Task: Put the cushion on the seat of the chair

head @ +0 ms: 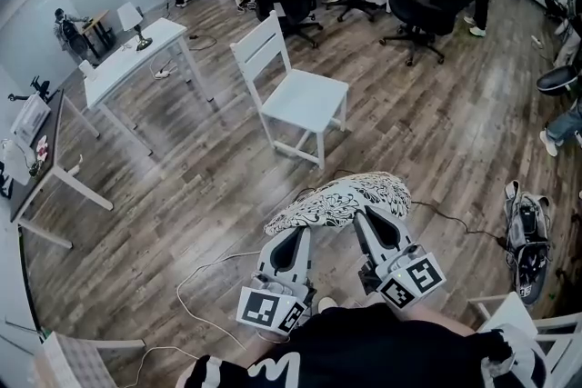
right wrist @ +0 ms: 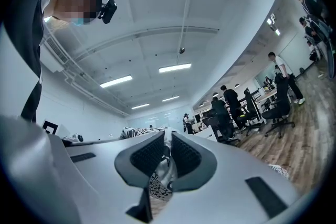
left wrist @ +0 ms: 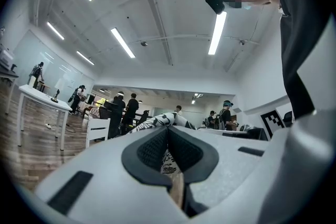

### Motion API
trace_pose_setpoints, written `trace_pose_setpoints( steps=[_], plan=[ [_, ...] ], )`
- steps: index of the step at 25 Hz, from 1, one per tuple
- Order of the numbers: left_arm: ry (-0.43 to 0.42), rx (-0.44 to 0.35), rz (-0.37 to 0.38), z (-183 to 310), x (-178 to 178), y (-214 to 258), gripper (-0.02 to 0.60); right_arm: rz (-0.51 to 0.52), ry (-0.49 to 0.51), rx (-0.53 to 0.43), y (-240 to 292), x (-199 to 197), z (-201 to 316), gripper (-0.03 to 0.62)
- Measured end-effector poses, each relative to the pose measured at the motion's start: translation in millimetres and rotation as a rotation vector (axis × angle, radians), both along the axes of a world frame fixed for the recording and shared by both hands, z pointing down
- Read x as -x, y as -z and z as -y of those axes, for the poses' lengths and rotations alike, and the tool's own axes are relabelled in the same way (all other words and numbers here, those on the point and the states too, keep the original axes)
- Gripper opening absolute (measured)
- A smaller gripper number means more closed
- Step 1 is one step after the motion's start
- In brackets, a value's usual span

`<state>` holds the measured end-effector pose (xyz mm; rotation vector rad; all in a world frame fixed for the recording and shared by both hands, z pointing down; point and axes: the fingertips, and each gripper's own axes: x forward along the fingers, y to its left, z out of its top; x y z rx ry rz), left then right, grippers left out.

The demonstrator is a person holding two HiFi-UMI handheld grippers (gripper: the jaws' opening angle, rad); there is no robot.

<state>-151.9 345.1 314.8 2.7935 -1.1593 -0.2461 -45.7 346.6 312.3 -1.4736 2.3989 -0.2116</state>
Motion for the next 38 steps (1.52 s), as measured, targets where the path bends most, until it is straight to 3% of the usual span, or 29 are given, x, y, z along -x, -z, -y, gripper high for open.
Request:
trace_pose_setpoints(
  steps=[10, 20, 28, 38],
  plan=[
    [-0.034, 0.019, -0.024, 0, 8, -5, 0.006, -0.003, -0.032, 0.015, 1, 9, -2, 0.040],
    [-0.014, 0.018, -0.025, 12, 11, -4, 0.006, -0.002, -0.008, 0.012, 2, 12, 13, 0.040],
    [0.028, 0.024, -0.017, 45, 12, -8, 0.006, 0.010, 0.031, 0.016, -4, 12, 48, 0.039],
    [0.043, 0.033, -0.005, 122, -18, -10, 0.006, 0.031, 0.055, 0.030, -4, -18, 131, 0.039]
  ],
)
